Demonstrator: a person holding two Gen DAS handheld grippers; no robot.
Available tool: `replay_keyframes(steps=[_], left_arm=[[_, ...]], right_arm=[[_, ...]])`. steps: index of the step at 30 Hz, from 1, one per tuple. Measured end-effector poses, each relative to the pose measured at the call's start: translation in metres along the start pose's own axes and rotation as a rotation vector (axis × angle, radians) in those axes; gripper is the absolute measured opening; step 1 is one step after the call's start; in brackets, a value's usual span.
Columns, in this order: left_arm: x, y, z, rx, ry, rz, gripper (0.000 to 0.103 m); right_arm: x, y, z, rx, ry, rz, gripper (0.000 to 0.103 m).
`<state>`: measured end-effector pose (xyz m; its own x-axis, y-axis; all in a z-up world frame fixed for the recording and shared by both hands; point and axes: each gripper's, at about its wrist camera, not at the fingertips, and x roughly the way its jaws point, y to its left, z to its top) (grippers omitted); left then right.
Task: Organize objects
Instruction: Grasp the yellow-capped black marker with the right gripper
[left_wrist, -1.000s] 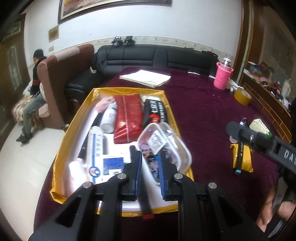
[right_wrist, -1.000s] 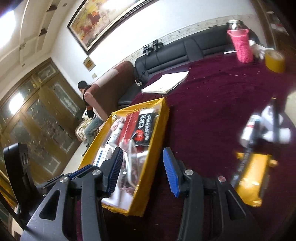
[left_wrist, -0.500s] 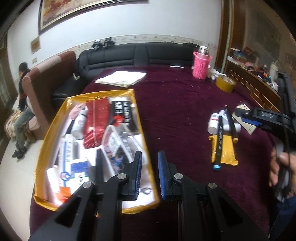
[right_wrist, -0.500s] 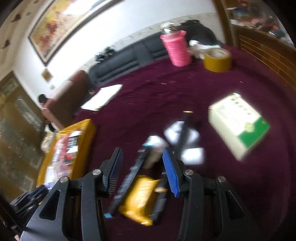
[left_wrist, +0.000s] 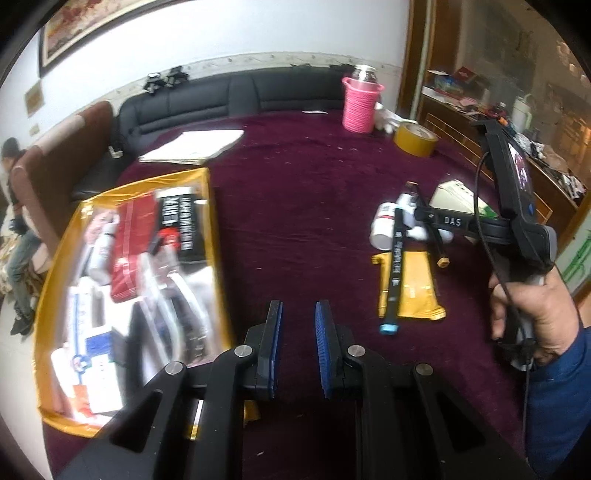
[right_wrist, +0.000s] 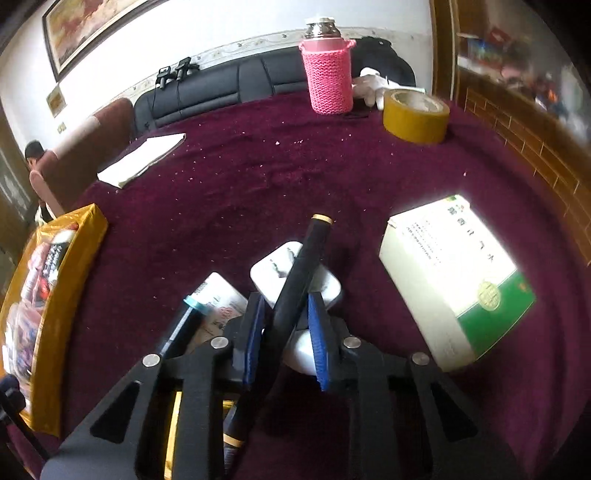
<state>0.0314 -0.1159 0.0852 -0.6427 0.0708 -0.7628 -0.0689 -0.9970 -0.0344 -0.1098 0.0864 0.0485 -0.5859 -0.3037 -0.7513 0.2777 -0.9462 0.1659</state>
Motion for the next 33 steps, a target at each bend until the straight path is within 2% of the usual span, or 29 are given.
replay_keyframes(steps=[2, 6, 7, 9, 11, 14, 16, 20, 22, 24, 26, 33], left_arm=[[0.007, -0.007, 0.007, 0.006, 0.024, -0.047, 0.015], [0.026, -0.024, 0.024, 0.024, 0.084, -0.128, 0.015], [0.032, -0.029, 0.027, 0.035, 0.096, -0.126, 0.016], [0.041, -0.04, 0.033, 0.066, 0.114, -0.126, 0.035], [0.048, -0.049, 0.038, 0.075, 0.115, -0.123, 0.041], [0.06, -0.059, 0.043, 0.091, 0.124, -0.146, 0.041], [0.07, -0.064, 0.045, 0.092, 0.141, -0.121, 0.041], [0.091, -0.06, 0.045, 0.052, 0.176, -0.126, 0.041], [0.094, -0.053, 0.046, 0.009, 0.173, -0.161, 0.037], [0.094, -0.05, 0.046, -0.012, 0.173, -0.192, 0.017], [0.094, -0.048, 0.045, -0.027, 0.174, -0.195, 0.012], [0.086, -0.033, 0.031, -0.101, 0.168, -0.244, 0.011]], right_arm=[[-0.002, -0.005, -0.001, 0.008, -0.011, 0.023, 0.012], [-0.012, -0.023, -0.002, 0.077, -0.055, 0.113, 0.012], [-0.014, -0.024, -0.001, 0.085, -0.065, 0.116, 0.012], [-0.017, -0.028, -0.001, 0.102, -0.077, 0.133, 0.012], [-0.018, -0.03, 0.0, 0.119, -0.079, 0.159, 0.012], [-0.018, -0.031, 0.0, 0.132, -0.08, 0.18, 0.012], [-0.018, -0.032, 0.0, 0.144, -0.078, 0.2, 0.012], [-0.02, -0.033, 0.0, 0.153, -0.085, 0.222, 0.012], [-0.022, -0.034, 0.0, 0.159, -0.09, 0.232, 0.012], [-0.023, -0.034, 0.0, 0.162, -0.093, 0.239, 0.012], [-0.023, -0.034, 0.0, 0.166, -0.091, 0.252, 0.012], [-0.029, -0.028, -0.002, 0.153, -0.105, 0.273, 0.012]])
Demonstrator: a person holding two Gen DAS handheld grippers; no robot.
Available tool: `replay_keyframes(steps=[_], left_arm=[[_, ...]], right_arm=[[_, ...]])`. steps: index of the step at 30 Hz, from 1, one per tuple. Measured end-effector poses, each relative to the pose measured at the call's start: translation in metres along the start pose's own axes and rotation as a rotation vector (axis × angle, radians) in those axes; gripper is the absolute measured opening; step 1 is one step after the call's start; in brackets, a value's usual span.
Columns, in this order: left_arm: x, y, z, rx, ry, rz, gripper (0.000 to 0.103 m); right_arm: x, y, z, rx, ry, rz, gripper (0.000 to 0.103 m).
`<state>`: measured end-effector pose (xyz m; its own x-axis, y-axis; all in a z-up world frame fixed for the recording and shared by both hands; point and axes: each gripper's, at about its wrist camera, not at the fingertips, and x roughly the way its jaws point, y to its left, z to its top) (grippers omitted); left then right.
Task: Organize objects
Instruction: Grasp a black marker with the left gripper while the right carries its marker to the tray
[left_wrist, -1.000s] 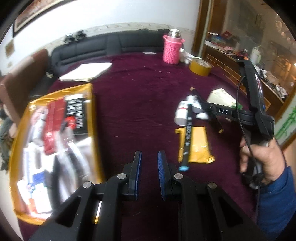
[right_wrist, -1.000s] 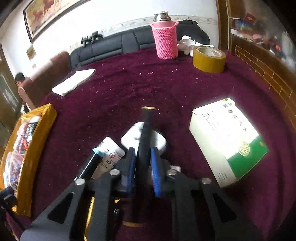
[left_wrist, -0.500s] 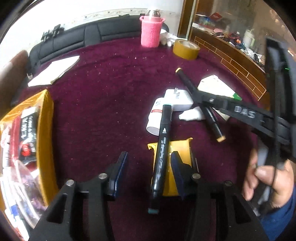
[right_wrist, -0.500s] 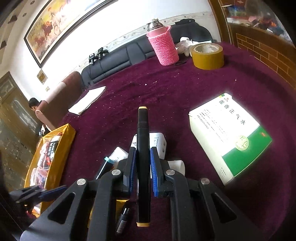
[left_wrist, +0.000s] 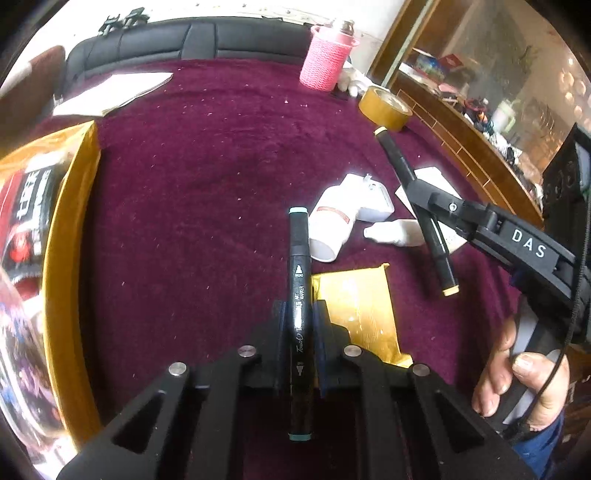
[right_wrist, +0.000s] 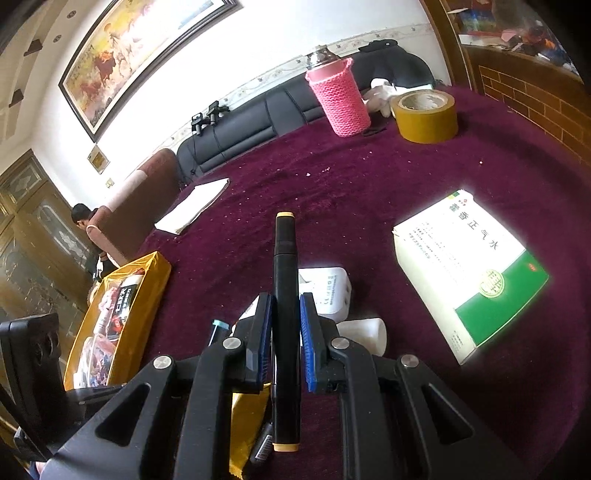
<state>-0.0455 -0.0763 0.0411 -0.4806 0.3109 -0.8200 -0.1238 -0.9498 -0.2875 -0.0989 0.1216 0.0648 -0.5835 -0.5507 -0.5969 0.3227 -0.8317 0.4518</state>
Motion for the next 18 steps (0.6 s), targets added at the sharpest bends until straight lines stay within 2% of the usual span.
replay_keyframes(steps=[11, 18], left_arm=[[-0.049, 0.01, -0.01, -0.041, -0.095, -0.046, 0.012], [-0.089, 0.032, -0.015, -0.085, -0.167, -0.059, 0.012]], right_arm=[[0.003, 0.018, -0.007, -0.029, 0.015, 0.057, 0.012], [0.004, 0.042, -0.02, -0.037, 0.046, 0.121, 0.012]])
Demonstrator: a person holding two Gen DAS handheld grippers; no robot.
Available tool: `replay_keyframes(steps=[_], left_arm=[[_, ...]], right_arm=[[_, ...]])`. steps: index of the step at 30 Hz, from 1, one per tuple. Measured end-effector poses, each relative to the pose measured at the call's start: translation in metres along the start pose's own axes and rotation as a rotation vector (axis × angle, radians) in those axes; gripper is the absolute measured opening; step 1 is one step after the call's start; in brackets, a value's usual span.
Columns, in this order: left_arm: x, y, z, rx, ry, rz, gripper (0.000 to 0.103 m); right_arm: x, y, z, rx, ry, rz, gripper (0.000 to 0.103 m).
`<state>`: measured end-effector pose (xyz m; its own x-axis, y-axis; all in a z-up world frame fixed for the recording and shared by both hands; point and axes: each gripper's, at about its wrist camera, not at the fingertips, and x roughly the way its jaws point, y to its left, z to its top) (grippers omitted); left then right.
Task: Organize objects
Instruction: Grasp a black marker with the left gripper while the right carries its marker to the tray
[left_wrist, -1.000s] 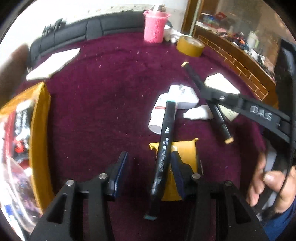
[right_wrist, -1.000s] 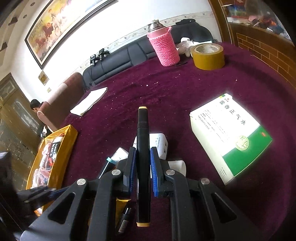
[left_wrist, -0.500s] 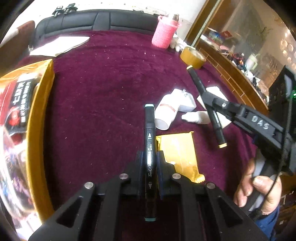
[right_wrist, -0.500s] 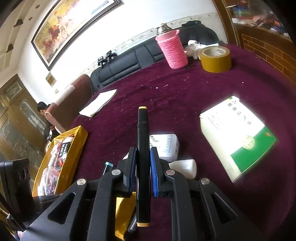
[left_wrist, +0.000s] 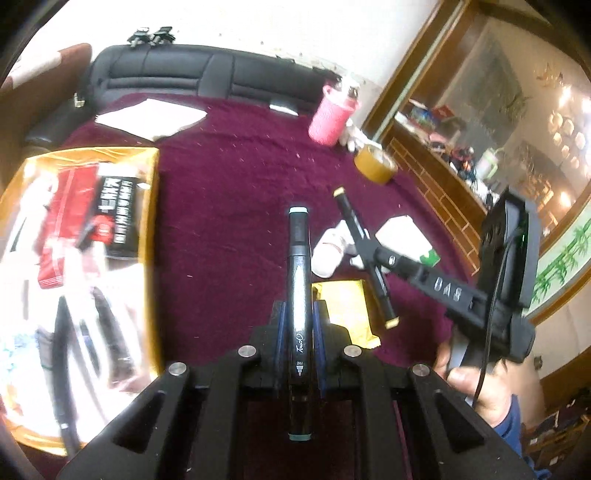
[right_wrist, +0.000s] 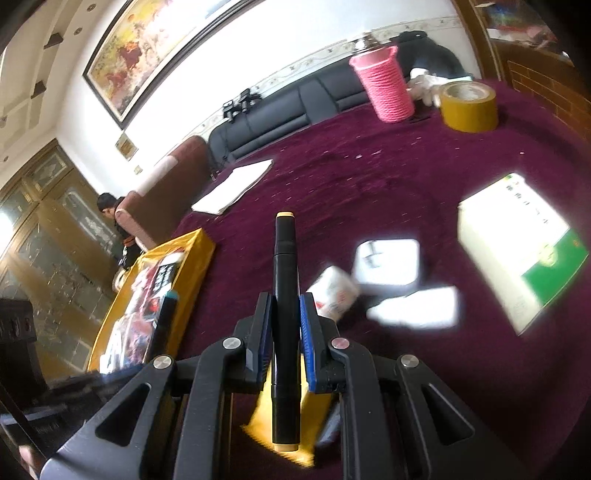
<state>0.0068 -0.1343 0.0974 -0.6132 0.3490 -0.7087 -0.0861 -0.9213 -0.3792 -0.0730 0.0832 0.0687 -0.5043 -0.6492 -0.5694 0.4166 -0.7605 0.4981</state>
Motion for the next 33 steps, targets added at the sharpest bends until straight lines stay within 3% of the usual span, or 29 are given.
replay_keyframes(steps=[17, 33], left_arm=[[-0.074, 0.1, -0.001, -0.138, -0.139, 0.071, 0.012], [-0.084, 0.207, 0.015, -0.234, -0.137, 0.244, 0.012]], right_arm=[[0.034, 0.12, -0.025, -0.161, 0.127, 0.161, 0.013], [0.111, 0.209, -0.027, -0.203, 0.254, 0.241, 0.013]])
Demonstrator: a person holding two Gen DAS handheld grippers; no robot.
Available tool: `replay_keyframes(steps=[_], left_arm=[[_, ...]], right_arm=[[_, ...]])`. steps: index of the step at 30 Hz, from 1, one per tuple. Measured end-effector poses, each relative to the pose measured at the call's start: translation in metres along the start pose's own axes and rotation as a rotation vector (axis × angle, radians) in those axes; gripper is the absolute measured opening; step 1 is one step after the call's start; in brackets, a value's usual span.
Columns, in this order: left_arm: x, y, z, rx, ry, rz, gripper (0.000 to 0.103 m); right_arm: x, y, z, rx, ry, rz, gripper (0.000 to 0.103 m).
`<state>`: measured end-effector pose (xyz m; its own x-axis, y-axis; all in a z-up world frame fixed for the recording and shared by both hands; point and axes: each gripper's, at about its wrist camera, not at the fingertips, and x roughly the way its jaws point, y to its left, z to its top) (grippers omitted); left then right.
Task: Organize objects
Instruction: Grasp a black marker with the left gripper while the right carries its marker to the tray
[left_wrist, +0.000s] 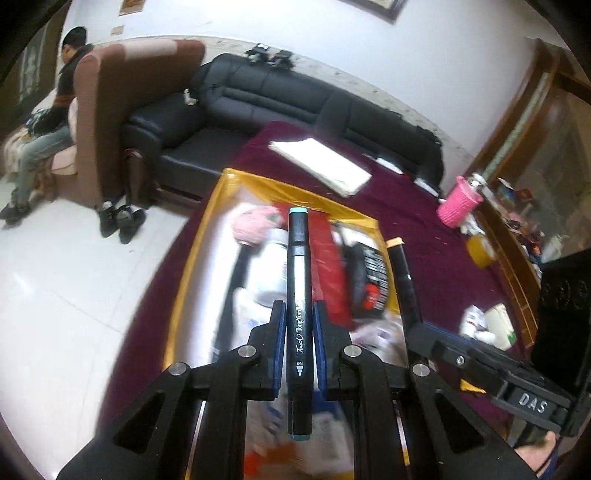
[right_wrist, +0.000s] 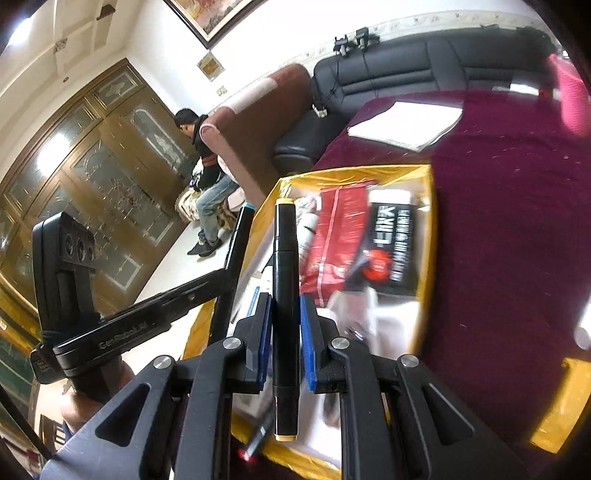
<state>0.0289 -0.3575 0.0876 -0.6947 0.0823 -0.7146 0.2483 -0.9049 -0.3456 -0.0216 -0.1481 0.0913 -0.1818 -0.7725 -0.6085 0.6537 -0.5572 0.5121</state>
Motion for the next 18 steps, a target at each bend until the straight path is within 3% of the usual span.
replay_keyframes(steps=[10, 18], left_arm=[[0.041, 0.037, 0.024, -0.033, 0.072, 0.075, 0.012], [0.056, 0.048, 0.022, -0.04, 0.1, 0.081, 0.012]], right_arm=[[0.061, 0.003, 0.021, 0.047, 0.069, -0.044, 0.013], [0.083, 0.006, 0.03, 0.041, 0.09, -0.095, 0.013]])
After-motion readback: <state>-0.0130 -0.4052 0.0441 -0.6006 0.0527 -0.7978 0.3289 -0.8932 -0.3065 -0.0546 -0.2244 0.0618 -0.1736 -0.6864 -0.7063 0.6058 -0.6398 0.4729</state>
